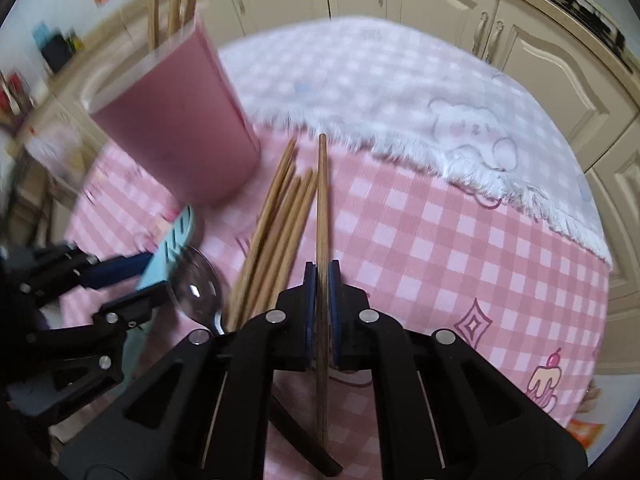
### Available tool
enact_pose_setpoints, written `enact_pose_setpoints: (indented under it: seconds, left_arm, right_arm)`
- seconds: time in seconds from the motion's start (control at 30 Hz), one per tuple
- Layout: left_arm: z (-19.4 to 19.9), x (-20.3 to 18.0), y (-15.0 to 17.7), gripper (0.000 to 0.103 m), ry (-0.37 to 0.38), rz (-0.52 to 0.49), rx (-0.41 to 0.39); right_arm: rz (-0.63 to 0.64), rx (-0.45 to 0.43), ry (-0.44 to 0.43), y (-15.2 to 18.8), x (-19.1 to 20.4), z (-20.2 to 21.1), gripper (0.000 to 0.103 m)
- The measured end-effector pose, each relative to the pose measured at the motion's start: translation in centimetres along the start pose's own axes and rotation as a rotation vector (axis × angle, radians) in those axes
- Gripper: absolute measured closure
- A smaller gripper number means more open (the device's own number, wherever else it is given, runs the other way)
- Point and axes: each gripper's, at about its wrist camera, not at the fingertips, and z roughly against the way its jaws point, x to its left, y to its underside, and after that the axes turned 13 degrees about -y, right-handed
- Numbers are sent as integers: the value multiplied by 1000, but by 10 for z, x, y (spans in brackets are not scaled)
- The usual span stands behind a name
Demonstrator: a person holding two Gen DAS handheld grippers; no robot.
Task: Organize utensils
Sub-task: 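Lift the blue knife with the left gripper while the right gripper grasps a chopstick, then raise the knife and chopstick with both grippers over the pink cup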
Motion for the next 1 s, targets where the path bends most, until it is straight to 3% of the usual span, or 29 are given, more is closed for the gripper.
enact_pose_setpoints:
  seconds: [0.3, 0.57, 0.8, 1.0]
  left_arm:
    - [32, 23, 10, 79, 12, 102, -127]
    - [63, 20, 14, 79, 17, 104, -230]
    - [93, 20, 13, 79, 33, 116, -370]
    - [102, 17, 7, 79, 51, 128, -413]
  right_arm:
    - [-20, -223, -68, 6, -15, 56, 97]
    - [5, -314, -118, 11, -10, 78, 97]
    - [39, -433, -150, 16, 1, 104, 97]
    - [63, -502, -165, 16, 9, 120, 97]
